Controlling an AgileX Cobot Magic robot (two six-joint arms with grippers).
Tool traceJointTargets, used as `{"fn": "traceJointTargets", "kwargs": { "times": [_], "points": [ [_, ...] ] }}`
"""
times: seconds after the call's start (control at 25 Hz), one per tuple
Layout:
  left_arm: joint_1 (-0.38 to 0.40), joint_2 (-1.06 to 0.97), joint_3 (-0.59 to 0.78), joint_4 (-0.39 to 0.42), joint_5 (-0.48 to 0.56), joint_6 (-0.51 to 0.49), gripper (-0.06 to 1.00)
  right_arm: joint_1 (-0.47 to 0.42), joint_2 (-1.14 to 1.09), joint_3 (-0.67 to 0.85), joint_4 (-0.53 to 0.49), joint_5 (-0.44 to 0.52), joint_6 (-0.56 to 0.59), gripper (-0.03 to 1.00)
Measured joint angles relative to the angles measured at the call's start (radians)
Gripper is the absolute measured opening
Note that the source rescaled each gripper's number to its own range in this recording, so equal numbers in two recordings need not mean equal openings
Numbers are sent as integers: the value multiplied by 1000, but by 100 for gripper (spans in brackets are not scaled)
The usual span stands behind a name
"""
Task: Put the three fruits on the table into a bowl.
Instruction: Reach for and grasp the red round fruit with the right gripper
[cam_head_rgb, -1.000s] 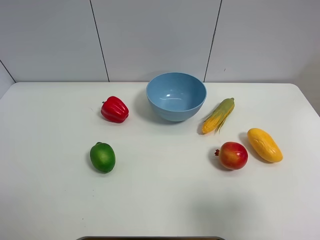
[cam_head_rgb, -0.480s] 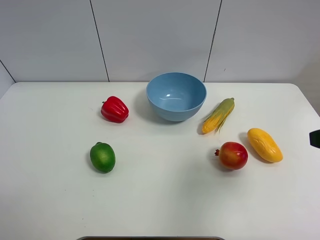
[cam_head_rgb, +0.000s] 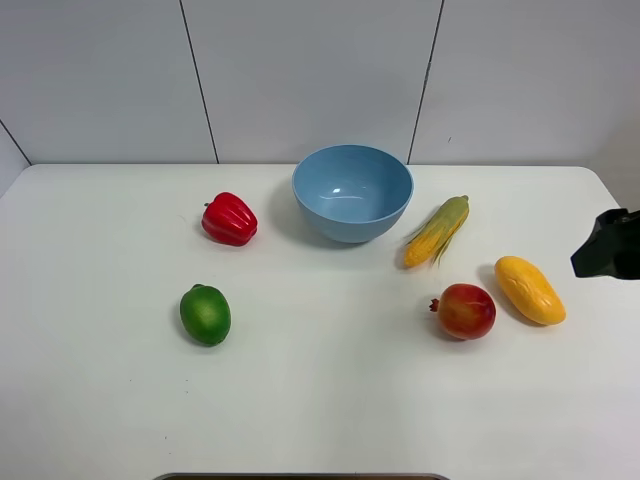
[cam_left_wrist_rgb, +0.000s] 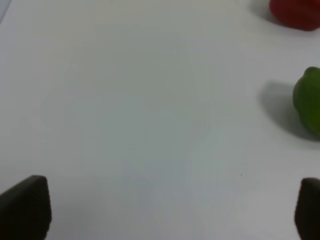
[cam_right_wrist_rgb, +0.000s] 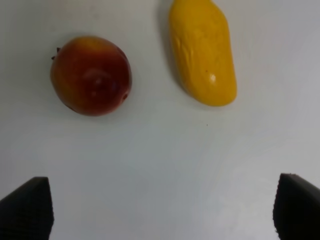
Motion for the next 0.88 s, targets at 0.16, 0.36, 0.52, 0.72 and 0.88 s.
{"fn": "traceJointTargets", "kwargs": {
  "times": [0.16,0.36,0.52,0.72,0.88],
  "points": [
    [0,0,0,0,0,0,100,0,96,-2,25,-12,-61,68],
    [0,0,0,0,0,0,100,0,182,-5,102,-47,-119,68],
    [0,0,0,0,0,0,100,0,230,-6,126,-81,-139,68],
    [0,0,0,0,0,0,100,0,274,-31,157,-83,-164,68],
    [0,0,0,0,0,0,100,0,298,-37,194,-90,-191,69]
  ]
}}
